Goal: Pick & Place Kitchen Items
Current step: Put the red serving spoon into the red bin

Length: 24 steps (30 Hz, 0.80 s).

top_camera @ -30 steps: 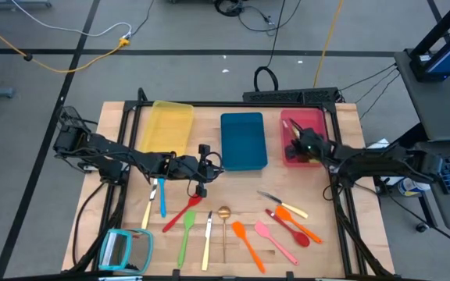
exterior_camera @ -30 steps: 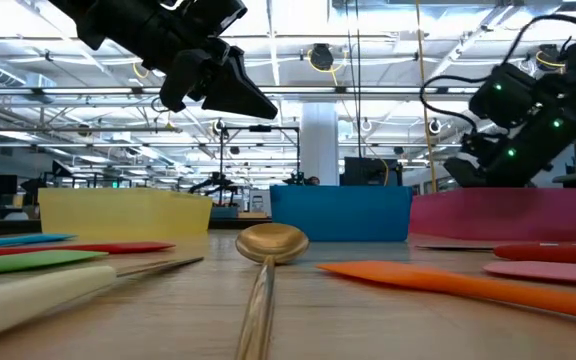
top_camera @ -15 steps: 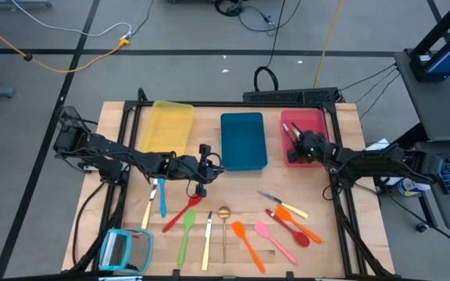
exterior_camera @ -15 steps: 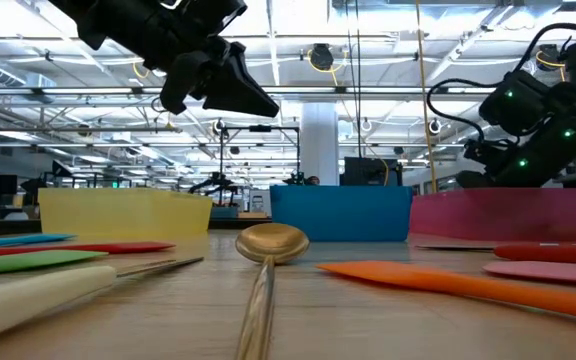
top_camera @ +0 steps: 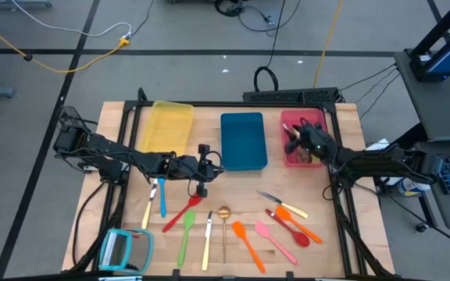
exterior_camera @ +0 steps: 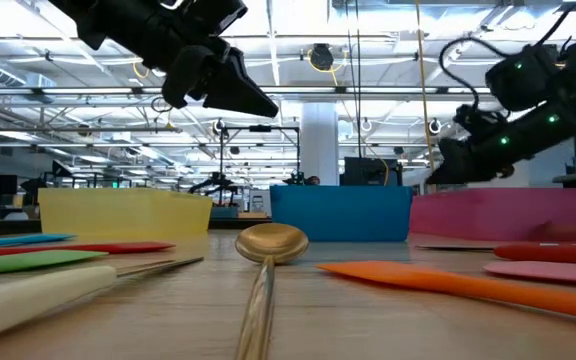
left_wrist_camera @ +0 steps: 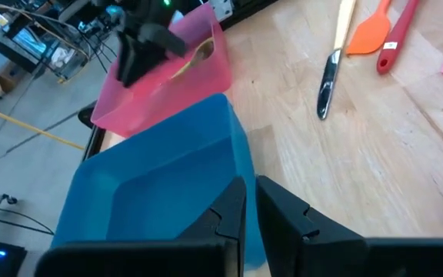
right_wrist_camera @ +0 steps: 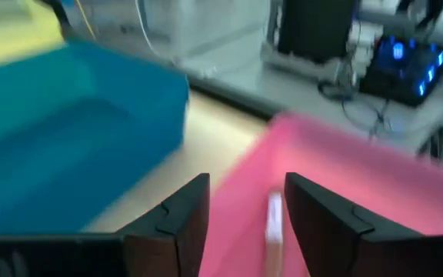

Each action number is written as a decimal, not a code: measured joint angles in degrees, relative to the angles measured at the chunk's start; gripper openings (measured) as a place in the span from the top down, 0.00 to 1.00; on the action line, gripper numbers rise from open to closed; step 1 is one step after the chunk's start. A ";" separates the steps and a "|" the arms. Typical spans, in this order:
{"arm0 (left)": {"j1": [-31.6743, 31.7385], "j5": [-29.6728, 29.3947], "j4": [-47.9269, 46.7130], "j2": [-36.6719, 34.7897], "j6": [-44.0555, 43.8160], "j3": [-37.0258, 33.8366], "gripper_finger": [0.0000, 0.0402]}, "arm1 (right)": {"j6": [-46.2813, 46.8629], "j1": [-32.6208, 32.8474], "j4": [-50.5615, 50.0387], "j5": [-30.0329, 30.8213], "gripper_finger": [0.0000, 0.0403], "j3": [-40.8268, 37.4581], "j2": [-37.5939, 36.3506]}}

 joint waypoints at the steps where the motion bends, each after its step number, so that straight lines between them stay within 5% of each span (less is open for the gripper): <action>1: 0.00 -0.01 -0.40 -0.01 -0.25 0.00 0.91 | -1.14 0.25 1.91 -0.14 0.59 0.00 0.00; 6: 0.00 0.00 -1.70 0.00 -2.80 -0.02 0.91 | -11.81 4.08 12.75 -5.68 0.61 0.00 0.02; 13: 0.00 0.00 -2.26 0.00 -6.87 -0.02 0.91 | -14.95 12.46 27.44 -12.43 0.61 0.01 0.00; 19: -0.02 0.45 -2.42 0.00 -6.11 -0.02 0.91 | -11.91 20.26 29.13 -15.14 0.59 0.04 0.02; 24: -0.30 6.55 -2.38 0.00 -6.32 -0.02 0.88 | -10.28 26.58 28.91 -15.06 0.56 0.04 0.02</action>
